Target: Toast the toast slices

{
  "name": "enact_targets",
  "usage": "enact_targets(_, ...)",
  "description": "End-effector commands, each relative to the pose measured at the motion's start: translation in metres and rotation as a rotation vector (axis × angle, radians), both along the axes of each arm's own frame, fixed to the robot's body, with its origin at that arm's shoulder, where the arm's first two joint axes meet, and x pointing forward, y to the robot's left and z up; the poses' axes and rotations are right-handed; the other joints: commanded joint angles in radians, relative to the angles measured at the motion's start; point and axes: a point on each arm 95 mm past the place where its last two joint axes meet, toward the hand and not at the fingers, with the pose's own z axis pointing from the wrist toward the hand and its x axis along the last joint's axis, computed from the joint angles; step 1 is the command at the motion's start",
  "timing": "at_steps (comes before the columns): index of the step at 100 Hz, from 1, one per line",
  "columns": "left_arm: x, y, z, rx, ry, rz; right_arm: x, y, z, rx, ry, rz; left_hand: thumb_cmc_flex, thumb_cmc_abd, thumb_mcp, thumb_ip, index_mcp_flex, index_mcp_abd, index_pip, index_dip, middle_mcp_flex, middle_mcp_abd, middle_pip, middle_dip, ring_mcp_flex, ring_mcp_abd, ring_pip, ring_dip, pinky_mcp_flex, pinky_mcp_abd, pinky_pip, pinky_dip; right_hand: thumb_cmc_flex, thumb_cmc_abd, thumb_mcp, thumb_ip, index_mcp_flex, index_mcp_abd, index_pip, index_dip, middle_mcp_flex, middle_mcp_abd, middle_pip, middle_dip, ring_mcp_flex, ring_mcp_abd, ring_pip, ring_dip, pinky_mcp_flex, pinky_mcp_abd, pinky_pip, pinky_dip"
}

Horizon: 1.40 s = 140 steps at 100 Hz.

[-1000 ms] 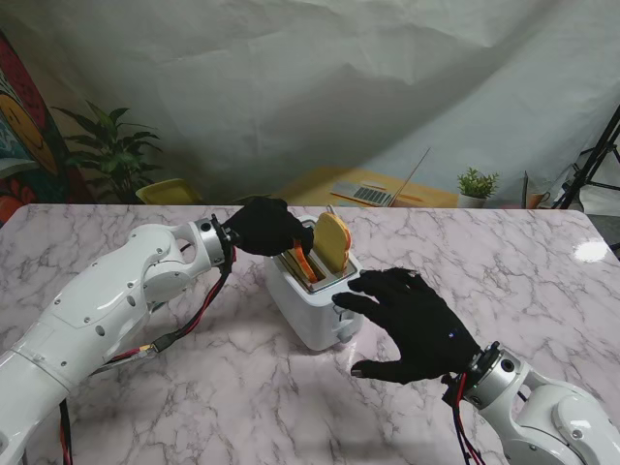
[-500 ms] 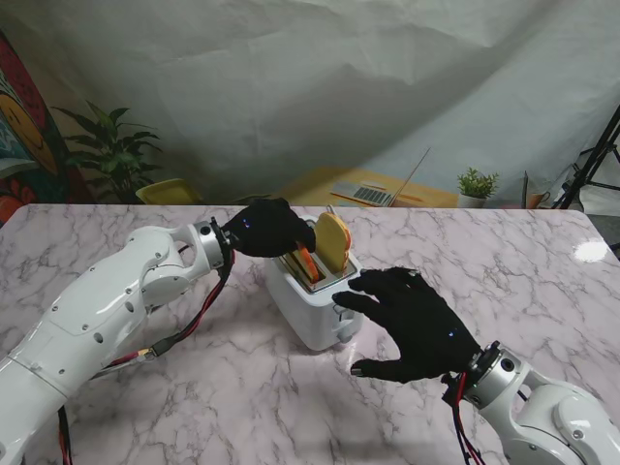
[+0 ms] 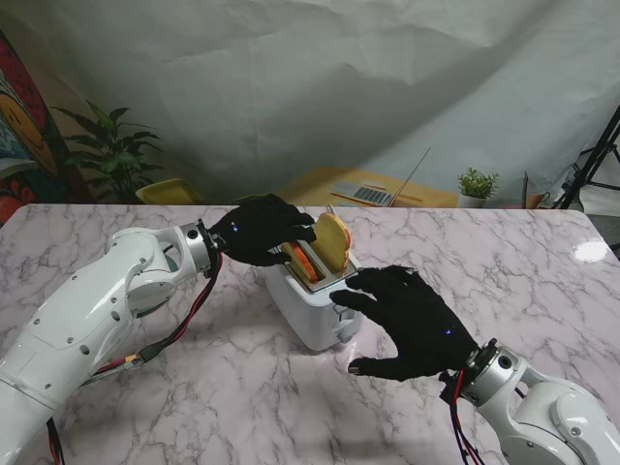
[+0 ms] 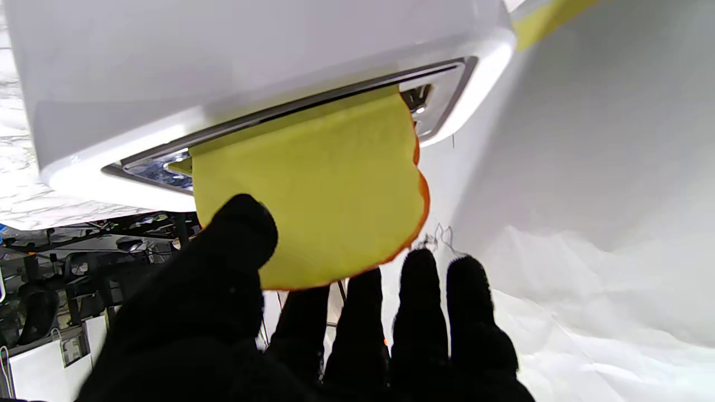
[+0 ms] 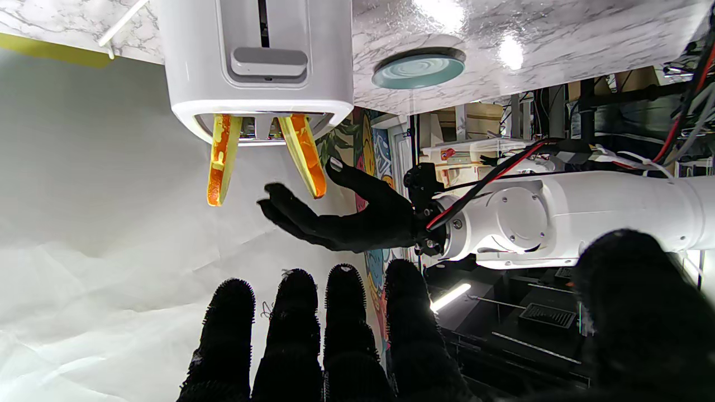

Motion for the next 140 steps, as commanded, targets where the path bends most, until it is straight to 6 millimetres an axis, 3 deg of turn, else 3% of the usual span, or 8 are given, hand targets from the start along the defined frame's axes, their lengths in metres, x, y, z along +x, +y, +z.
enact_targets(1,-0.004,0.002,0.002,0.013,-0.011,0.006,0.0,0.001,-0.001,-0.004,0.004,-0.003,-0.044,0.06,-0.06,0.007,-0.097,0.07,-0.116,-0.044,-0.12,0.035,-0.034,-0.02,-0.101,0.032,-0.027,-0.026,-0.054,0.007,-0.059,-0.02,-0.042,-0.03,0.017,-0.001,-0.012,0.025,-0.024,0.01,-0.031,0.007,-0.006,-0.004,-0.027,-0.009,-0.042,-0.019,-0.025,-0.026,-0.018,-0.017)
enact_targets(15,-0.014,0.012,0.01,0.007,-0.051,0.036,0.001,0.001,-0.001,-0.003,0.005,-0.002,-0.099,0.152,-0.213,0.019,-0.196,0.127,-0.315,-0.088,-0.212,0.087,-0.18,-0.073,-0.244,0.052,-0.057,-0.099,-0.14,-0.018,-0.137,-0.108,-0.041,-0.029,0.017,0.0,-0.012,0.024,-0.025,0.01,-0.032,0.007,-0.006,-0.004,-0.029,-0.009,-0.042,-0.019,-0.025,-0.026,-0.019,-0.017)
enact_targets(23,-0.02,0.021,0.012,0.002,-0.053,0.075,0.001,0.001,-0.001,-0.001,0.005,-0.002,-0.08,0.217,-0.356,0.035,-0.203,0.164,-0.43,-0.092,-0.245,0.109,-0.247,-0.053,-0.257,0.062,-0.126,-0.17,-0.146,-0.026,-0.218,-0.164,-0.041,-0.028,0.016,0.0,-0.012,0.024,-0.025,0.01,-0.032,0.007,-0.006,-0.004,-0.028,-0.01,-0.042,-0.019,-0.025,-0.026,-0.019,-0.017)
enact_targets(36,-0.031,0.041,0.008,-0.004,-0.021,0.163,0.001,0.002,-0.002,0.004,0.0,-0.003,-0.075,0.273,-0.44,0.043,-0.203,0.24,-0.499,-0.129,-0.257,0.143,-0.277,-0.064,-0.273,0.084,-0.187,-0.206,-0.144,-0.025,-0.311,-0.207,-0.041,-0.029,0.015,0.0,-0.012,0.024,-0.025,0.01,-0.031,0.007,-0.006,-0.004,-0.028,-0.01,-0.042,-0.019,-0.025,-0.027,-0.019,-0.017)
enact_targets(57,-0.041,0.067,-0.013,-0.026,0.059,0.293,0.001,0.003,-0.003,0.007,0.0,-0.002,-0.102,0.325,-0.456,0.04,-0.201,0.3,-0.509,-0.199,-0.264,0.185,-0.292,-0.119,-0.286,0.107,-0.223,-0.226,-0.146,-0.016,-0.365,-0.23,-0.04,-0.025,0.013,0.0,-0.012,0.025,-0.025,0.01,-0.031,0.008,-0.006,-0.004,-0.028,-0.01,-0.042,-0.019,-0.024,-0.027,-0.019,-0.017)
enact_targets(78,-0.04,0.08,-0.037,-0.067,0.108,0.378,0.0,0.004,-0.005,0.009,0.006,-0.003,-0.092,0.347,-0.455,0.039,-0.199,0.314,-0.509,-0.218,-0.267,0.196,-0.296,-0.141,-0.29,0.109,-0.234,-0.235,-0.145,-0.017,-0.38,-0.237,-0.04,-0.023,0.011,0.0,-0.012,0.026,-0.025,0.01,-0.03,0.01,-0.005,-0.003,-0.028,-0.011,-0.042,-0.019,-0.024,-0.028,-0.019,-0.017)
enact_targets(113,-0.045,0.082,-0.067,-0.119,0.143,0.446,0.0,0.004,-0.013,-0.016,0.006,-0.02,-0.055,0.376,-0.458,0.038,-0.196,0.31,-0.495,-0.213,-0.266,0.197,-0.292,-0.151,-0.288,0.112,-0.234,-0.237,-0.142,-0.016,-0.383,-0.236,-0.039,-0.02,0.01,0.0,-0.003,0.027,-0.023,0.01,-0.024,0.014,-0.006,-0.004,-0.022,-0.011,-0.04,-0.019,-0.02,-0.029,-0.016,-0.016)
enact_targets(140,-0.045,0.078,-0.076,-0.12,0.165,0.448,0.001,0.005,-0.029,-0.112,0.049,-0.025,-0.044,0.39,-0.465,0.038,-0.197,0.301,-0.482,-0.177,-0.266,0.199,-0.29,-0.149,-0.288,0.114,-0.233,-0.239,-0.143,-0.014,-0.385,-0.235,-0.036,0.0,-0.002,0.001,-0.003,0.033,-0.027,0.008,-0.021,0.02,-0.012,-0.007,-0.008,-0.013,-0.038,-0.018,-0.011,-0.037,-0.011,-0.013)
